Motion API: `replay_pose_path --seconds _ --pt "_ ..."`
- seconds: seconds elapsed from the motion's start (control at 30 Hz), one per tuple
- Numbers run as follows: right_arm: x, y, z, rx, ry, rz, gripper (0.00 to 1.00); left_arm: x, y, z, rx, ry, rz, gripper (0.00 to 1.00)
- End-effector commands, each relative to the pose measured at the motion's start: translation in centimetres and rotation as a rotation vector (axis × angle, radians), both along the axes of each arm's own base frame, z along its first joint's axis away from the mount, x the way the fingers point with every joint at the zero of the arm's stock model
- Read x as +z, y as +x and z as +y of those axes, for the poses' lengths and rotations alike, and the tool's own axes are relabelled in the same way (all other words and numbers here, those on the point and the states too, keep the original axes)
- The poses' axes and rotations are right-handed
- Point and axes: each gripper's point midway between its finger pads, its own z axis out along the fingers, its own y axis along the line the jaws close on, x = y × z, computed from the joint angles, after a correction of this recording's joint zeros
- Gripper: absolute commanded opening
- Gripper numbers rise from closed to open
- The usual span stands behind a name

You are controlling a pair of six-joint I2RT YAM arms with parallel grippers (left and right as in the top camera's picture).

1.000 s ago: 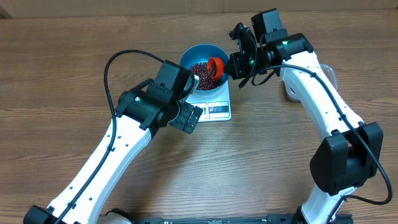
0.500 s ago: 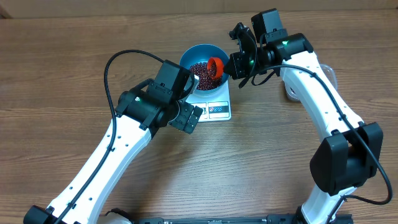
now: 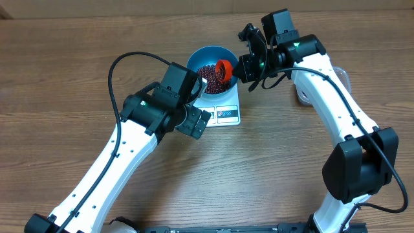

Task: Scoop item into bowl and weigh 150g on scale
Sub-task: 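Hold the tilted scoop over the bowl, shaking out remaining beans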

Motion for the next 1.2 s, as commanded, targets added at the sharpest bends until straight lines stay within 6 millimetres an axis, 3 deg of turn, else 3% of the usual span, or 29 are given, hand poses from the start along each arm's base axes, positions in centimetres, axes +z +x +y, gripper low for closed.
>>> replay_pose_path --seconds 0.0,0.13,1.0,1.17 --pt "3.7 -0.7 1.4 0.148 0.055 -0.123 0.04 0.2 -0.2 -0.1 -0.019 -0.007 -0.005 1.0" --pt "3.4 0.7 0.3 0.004 0.015 -0.106 0.04 0.2 -0.2 -0.1 -0.019 -0.007 -0.005 0.99" --pt "3.4 0.6 0.3 -0.007 0.021 -0.095 0.04 0.2 -0.2 -0.1 -0.019 -0.007 -0.005 1.0" --pt "3.9 -0.4 1.4 0.114 0.066 -0.117 0.04 0.2 -0.2 -0.1 -0.019 -0.007 -0.005 1.0"
